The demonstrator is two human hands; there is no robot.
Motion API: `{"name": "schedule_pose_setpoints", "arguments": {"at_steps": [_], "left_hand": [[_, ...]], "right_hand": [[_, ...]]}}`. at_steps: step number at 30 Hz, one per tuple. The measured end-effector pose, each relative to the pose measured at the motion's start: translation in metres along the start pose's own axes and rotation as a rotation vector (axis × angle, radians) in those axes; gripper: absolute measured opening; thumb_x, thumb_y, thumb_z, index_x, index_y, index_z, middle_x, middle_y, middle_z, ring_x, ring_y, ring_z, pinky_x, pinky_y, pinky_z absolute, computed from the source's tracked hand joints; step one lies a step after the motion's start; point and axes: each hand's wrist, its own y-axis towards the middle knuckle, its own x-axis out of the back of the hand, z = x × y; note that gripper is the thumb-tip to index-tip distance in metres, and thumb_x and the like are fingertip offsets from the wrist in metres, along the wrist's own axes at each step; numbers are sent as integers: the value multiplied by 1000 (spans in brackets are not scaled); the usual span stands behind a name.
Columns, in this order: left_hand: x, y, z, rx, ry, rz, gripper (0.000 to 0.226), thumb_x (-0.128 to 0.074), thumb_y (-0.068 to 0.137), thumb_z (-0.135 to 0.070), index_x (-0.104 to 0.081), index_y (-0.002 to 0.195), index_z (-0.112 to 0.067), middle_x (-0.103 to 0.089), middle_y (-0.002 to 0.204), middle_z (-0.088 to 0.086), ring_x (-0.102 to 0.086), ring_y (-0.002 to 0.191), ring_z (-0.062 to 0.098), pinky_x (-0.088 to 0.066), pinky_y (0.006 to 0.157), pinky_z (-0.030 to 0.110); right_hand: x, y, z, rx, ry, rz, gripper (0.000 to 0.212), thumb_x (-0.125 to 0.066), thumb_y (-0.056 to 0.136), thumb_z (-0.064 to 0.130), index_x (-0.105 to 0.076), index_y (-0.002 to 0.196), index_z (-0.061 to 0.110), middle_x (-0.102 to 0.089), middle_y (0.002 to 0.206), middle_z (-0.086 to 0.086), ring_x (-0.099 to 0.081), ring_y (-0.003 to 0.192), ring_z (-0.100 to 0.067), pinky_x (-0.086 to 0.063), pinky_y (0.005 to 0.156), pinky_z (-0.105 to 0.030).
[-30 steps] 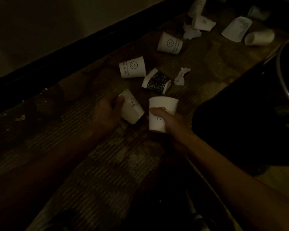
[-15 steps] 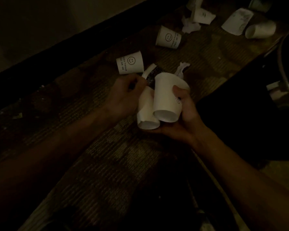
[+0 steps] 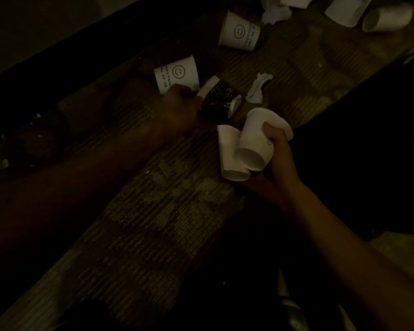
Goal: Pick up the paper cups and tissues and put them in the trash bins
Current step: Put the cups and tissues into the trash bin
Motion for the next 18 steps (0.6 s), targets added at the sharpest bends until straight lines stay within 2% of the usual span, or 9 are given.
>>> {"name": "schedule_pose_setpoints", "arguments": {"at_steps": [2, 3, 5, 7, 10, 12, 14, 16, 18], "left_hand": [[-4, 13, 1, 3, 68, 28, 48, -50, 102, -29, -39, 144, -12, -58, 124, 7, -65, 86, 15, -52, 52, 19], [-6, 19, 3, 0, 113, 39, 49, -50, 102, -32, -40, 145, -12, -56, 132, 7, -64, 101, 19, -54, 65, 21], [-12, 25, 8, -24, 199, 47, 51, -50, 101, -36, -42, 145, -12, -51, 143, 8, -55, 122, 22, -45, 84, 20], [-17, 25, 13, -53, 228, 38, 51, -51, 101, -35, -44, 144, -9, -50, 145, 8, -50, 127, 21, -34, 77, 9], [-21, 23, 18, -86, 262, 25, 47, -51, 101, -30, -47, 140, -4, -51, 142, 12, -50, 122, 18, -28, 65, 2], [-22, 21, 17, -104, 243, 25, 40, -51, 102, -25, -52, 135, -2, -55, 135, 14, -51, 107, 13, -30, 55, -4], [-20, 16, 15, -112, 204, 26, 36, -50, 102, -24, -55, 131, -3, -59, 121, 7, -50, 96, 8, -31, 47, -5], [-14, 7, 16, -97, 149, 54, 33, -48, 103, -26, -55, 130, -9, -56, 111, -1, -52, 84, 2, -37, 50, -2], [-4, -3, 18, -104, 110, 38, 24, -48, 103, -29, -60, 118, -15, -58, 103, -4, -53, 79, -2, -44, 57, 3]], "right_hand": [[4, 1, 1, 0, -8, -2, 67, -68, 64, 45, -61, 123, 13, -72, 110, -15, -71, 94, -31, -56, 78, -43], [6, 2, 2, 0, -8, -2, 66, -68, 65, 45, -61, 124, 15, -71, 113, -14, -70, 98, -31, -56, 80, -44], [8, 3, 3, 5, -2, -5, 63, -67, 66, 46, -63, 121, 16, -70, 116, -14, -67, 104, -32, -54, 86, -46], [8, 4, 6, 12, 4, -29, 58, -66, 66, 47, -65, 115, 16, -72, 111, -14, -68, 101, -31, -54, 87, -46], [7, 4, 10, 12, -13, -56, 61, -65, 68, 48, -63, 120, 15, -71, 113, -15, -68, 100, -32, -54, 86, -47], [5, 2, 11, 0, 17, -32, 66, -66, 67, 48, -60, 123, 13, -70, 115, -16, -69, 100, -31, -53, 90, -47], [4, -1, 12, -1, 71, 3, 69, -68, 67, 47, -60, 125, 11, -69, 117, -17, -67, 106, -32, -48, 98, -48], [2, -3, 15, 1, 122, 34, 74, -69, 66, 45, -57, 129, 8, -64, 125, -18, -61, 118, -33, -42, 105, -49], [1, -7, 16, -3, 152, 57, 78, -70, 65, 44, -55, 130, 4, -63, 126, -19, -60, 119, -33, -42, 105, -49]]}}
